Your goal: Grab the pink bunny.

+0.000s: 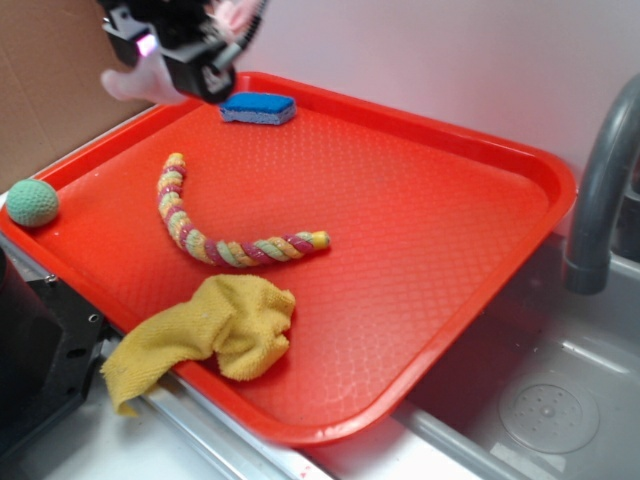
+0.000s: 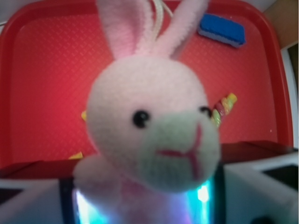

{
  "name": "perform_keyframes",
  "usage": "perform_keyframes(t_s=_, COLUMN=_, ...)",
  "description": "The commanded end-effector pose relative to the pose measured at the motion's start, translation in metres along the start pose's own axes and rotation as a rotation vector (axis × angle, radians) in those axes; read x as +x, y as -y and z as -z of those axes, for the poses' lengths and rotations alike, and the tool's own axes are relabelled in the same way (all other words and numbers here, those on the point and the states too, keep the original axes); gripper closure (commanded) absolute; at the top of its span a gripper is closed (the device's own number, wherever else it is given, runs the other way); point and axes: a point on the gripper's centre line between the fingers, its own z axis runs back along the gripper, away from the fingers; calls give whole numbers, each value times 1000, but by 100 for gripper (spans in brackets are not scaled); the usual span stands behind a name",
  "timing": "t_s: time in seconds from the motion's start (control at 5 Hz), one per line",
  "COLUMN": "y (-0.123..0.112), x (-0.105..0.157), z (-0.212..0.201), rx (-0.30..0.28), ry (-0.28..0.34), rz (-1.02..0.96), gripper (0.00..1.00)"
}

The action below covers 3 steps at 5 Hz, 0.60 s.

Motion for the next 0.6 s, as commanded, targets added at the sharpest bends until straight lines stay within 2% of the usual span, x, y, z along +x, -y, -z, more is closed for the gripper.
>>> perform_keyframes(t_s=0.0, y=-26, x=49, z=-18, rx=6, ry=3, rz=-66, gripper=100)
perform_keyframes(t_s=0.2, y=-24, x=66, z=-19, rx=31, ry=6, rz=-59, gripper=100)
perform_keyframes(t_s=0.4, y=-20, x=69, z=-16, rx=46, ry=-15, rz=-88, gripper=100)
